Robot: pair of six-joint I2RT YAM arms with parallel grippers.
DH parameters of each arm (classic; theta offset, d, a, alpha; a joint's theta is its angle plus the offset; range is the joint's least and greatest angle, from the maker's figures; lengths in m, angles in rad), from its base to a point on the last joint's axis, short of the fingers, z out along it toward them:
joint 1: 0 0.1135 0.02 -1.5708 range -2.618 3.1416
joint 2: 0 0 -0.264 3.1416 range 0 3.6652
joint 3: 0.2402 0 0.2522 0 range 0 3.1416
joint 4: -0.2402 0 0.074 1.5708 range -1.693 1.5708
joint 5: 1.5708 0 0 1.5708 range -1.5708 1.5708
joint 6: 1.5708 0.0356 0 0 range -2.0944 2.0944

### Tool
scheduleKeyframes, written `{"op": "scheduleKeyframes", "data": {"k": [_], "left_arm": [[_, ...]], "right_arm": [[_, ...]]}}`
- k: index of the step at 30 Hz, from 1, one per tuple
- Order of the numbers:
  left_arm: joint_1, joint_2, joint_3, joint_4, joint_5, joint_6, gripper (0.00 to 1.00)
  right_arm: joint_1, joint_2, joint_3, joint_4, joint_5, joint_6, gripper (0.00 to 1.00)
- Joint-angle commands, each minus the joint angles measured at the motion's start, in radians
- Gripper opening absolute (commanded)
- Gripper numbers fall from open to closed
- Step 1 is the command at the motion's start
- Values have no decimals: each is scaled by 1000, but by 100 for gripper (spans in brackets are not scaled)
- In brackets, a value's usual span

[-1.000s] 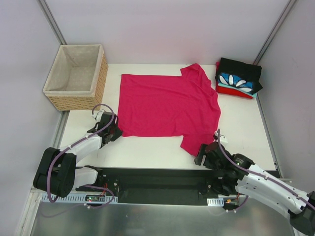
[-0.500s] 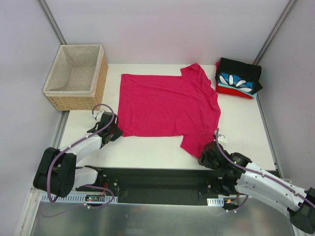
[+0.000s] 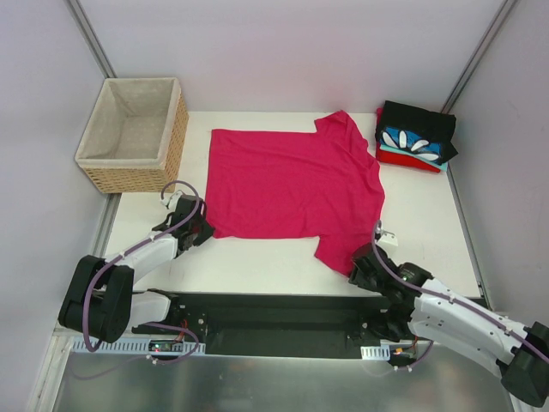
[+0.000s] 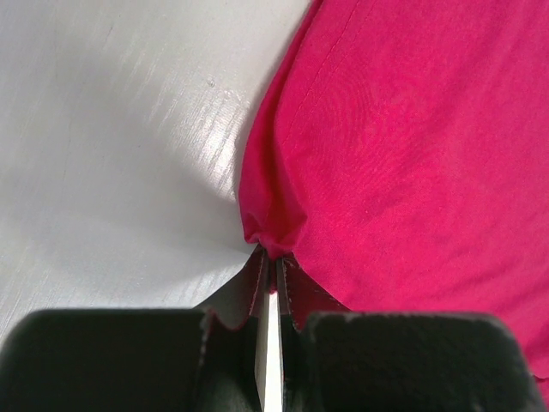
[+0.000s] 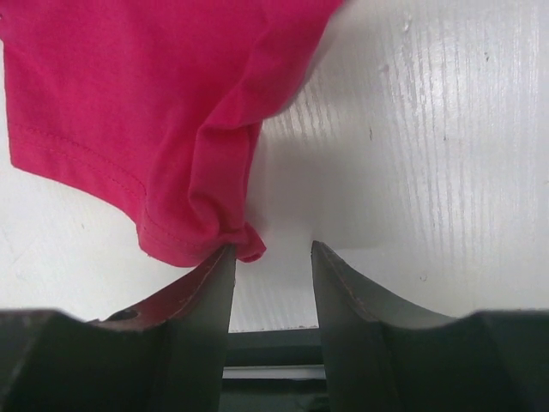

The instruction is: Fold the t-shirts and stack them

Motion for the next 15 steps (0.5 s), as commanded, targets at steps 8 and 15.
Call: {"op": "scheduleKeyframes", "data": {"k": [8,15], "left_arm": [[7,40,-3,-71,6,28,0],[7,43,2,-71,11,29,0]], "right_arm": [[-40,108,42,140,-33,-52,42],[-40,180,56,192,-65,-61,34]]}}
